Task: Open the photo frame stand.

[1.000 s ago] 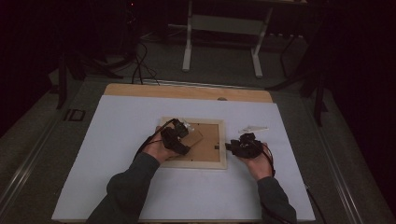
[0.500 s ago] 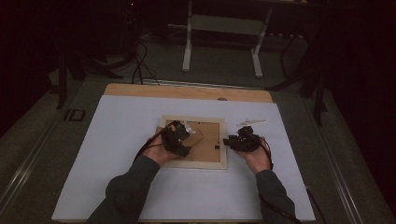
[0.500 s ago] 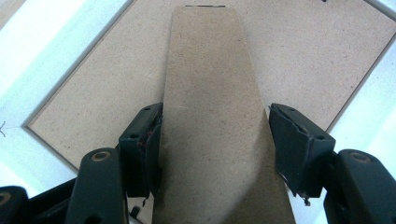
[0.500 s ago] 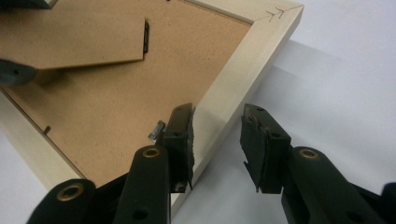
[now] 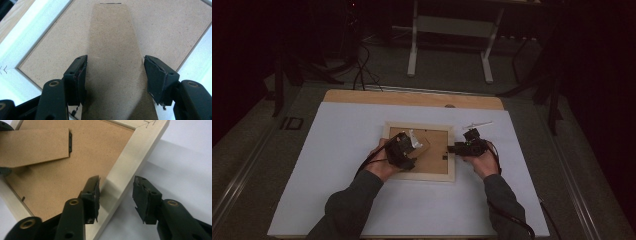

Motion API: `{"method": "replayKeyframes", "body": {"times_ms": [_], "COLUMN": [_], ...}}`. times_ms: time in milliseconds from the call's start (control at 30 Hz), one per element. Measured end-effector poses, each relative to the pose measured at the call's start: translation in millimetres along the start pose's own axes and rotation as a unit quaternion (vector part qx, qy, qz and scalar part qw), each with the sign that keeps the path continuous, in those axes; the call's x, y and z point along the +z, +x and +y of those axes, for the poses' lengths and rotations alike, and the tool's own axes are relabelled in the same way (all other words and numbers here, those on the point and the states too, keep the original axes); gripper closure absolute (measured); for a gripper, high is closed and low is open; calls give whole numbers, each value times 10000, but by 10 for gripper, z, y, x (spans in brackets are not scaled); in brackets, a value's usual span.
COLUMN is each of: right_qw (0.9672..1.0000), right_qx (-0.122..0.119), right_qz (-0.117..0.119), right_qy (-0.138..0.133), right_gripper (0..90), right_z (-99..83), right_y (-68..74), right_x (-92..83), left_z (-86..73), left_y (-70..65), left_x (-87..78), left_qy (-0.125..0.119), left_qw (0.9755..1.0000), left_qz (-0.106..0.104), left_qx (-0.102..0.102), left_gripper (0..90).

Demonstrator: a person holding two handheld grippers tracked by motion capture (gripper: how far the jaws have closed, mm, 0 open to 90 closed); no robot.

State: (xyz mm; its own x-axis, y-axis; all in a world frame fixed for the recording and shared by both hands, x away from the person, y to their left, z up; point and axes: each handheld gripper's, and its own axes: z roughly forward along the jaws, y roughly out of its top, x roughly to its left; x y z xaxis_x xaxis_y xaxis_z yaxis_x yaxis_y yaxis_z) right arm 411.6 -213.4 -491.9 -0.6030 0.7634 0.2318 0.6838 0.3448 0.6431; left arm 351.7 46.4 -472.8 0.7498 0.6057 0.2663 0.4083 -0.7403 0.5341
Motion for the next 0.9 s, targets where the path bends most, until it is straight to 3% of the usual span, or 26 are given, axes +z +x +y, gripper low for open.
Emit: {"method": "replayKeyframes", "body": {"times_ms": [300,600,900], "right_qw": [9995,9963,9963], "right_qx": [201,559,614], "right_qz": [173,598,562], "right_qy": [157,255,224], "right_gripper": [512,492,534], "right_z": [85,110,101], "right_y": [-60,-154,-140], "right_x": [43,77,34], "left_z": [-32,-53,-73], "left_y": [-52,-120,-114], "left_x": [-17,-52,-42], "left_qy": [-90,-208,-211], "left_qw": [9998,9988,9990], "left_qz": [157,385,346], "left_qx": [43,222,184], "left_gripper": [391,390,389]}}
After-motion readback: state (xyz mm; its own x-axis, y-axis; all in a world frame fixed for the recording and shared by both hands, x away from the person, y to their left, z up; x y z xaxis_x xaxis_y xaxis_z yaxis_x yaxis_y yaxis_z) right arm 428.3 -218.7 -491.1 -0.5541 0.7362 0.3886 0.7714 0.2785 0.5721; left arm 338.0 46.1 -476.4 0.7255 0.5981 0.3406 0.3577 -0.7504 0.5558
